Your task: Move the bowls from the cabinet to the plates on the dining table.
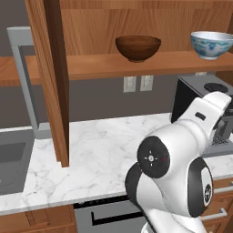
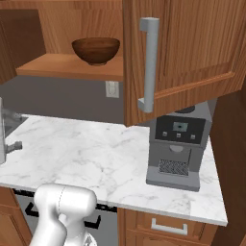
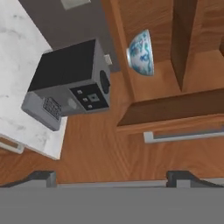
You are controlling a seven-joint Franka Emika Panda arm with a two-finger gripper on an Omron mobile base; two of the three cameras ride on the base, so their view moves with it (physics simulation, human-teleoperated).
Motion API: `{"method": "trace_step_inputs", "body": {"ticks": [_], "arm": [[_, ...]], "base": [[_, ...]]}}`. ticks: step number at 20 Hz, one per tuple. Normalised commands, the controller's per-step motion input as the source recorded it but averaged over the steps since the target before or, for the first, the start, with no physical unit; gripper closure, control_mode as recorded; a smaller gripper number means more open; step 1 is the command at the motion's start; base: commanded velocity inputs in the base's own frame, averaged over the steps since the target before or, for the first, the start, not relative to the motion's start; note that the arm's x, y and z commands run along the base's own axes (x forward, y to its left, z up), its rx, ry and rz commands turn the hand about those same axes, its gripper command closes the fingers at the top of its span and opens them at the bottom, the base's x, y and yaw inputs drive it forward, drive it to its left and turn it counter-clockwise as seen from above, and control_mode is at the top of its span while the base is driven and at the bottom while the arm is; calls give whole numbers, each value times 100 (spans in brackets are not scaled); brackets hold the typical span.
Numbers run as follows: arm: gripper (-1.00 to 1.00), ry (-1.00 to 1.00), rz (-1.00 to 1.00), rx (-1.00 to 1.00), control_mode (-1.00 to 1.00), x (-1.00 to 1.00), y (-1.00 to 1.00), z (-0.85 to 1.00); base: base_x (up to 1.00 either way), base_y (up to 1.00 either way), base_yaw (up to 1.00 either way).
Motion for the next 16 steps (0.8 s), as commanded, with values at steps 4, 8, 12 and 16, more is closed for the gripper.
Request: {"method": "trace_step_inputs", "body": {"ticks": [4, 8, 12, 16], "arm": [[-100, 0, -23, 0, -100, 69, -26, 0], [-100, 0, -22, 0, -100, 72, -31, 0], [-100, -2, -18, 0, -100, 73, -38, 0], [-100, -4, -16, 0, -100, 74, -41, 0]], "base": [[0, 0, 0], [0, 0, 0], [0, 0, 0], [0, 0, 0]]}}
